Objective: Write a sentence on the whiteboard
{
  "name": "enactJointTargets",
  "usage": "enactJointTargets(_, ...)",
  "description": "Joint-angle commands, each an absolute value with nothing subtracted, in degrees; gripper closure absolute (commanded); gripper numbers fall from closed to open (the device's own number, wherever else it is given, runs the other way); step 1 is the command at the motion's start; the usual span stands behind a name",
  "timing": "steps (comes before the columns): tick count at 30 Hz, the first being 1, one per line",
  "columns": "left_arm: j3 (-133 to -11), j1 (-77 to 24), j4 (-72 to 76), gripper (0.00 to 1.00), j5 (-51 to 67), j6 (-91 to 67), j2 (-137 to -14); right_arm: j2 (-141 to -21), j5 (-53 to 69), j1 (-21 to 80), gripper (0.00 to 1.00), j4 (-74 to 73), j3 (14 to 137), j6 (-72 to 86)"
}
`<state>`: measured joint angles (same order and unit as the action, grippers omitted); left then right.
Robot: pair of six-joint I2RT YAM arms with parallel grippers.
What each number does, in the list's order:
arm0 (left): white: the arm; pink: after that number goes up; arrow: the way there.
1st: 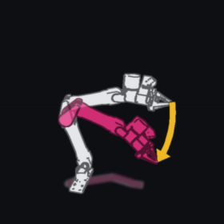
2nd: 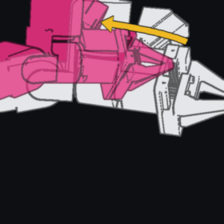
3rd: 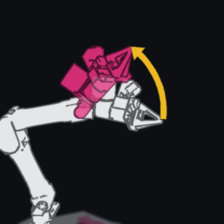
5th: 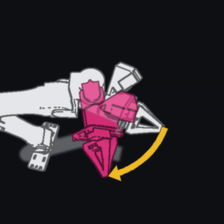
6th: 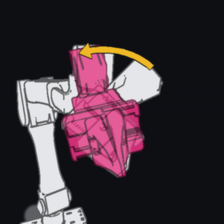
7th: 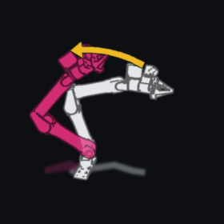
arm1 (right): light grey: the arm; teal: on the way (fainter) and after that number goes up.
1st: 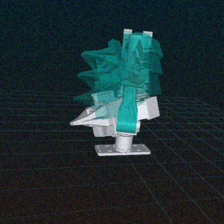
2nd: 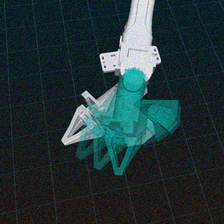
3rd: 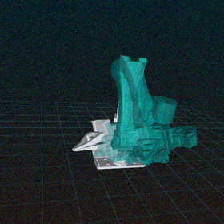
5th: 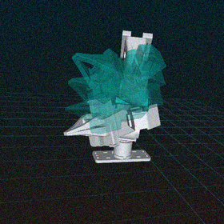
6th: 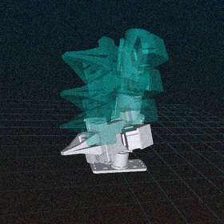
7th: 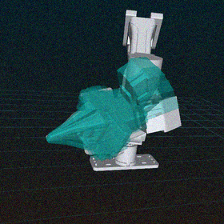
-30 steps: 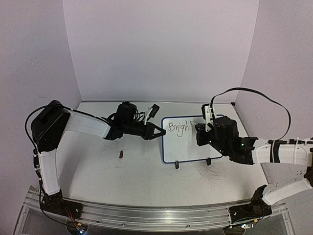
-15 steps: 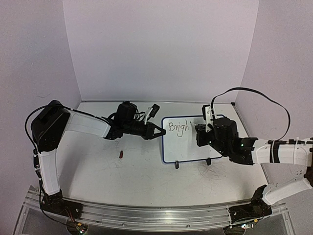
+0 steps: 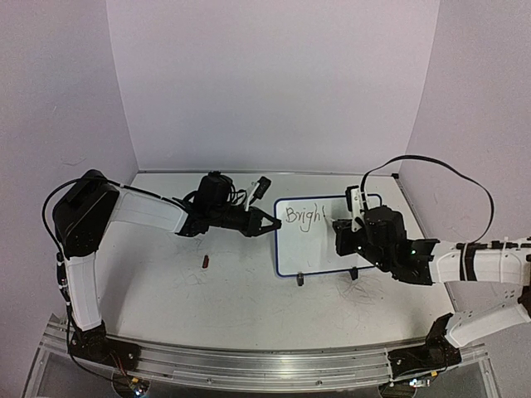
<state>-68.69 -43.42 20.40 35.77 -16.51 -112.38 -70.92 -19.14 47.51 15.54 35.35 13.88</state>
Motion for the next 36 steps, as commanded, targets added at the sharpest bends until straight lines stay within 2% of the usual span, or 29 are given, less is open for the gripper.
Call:
enactJointTargets(1, -69.6, -44.4, 13.6, 1.00, 29.4, -14.2, -114.0, -70.1, -19.2, 47.2, 1.00, 14.7, 34.4, 15.2)
enactJointTargets(12, -69.1, -44.5, 13.2, 1.00, 29.0, -13.9, -113.6, -67.3, -21.8, 47.2, 1.00, 14.0, 34.9, 14.7)
enactJointTargets(21, -69.3, -44.5, 12.9, 1.00, 28.9, -13.7, -113.7, -68.3, -15.1, 47.2, 1.00, 18.8, 36.0, 12.0)
enactJointTargets(36, -69.8, -44.5, 12.0, 1.00, 28.7, -13.2, -113.7, -72.4, -20.2, 47.2, 1.00, 19.4, 37.9, 12.9)
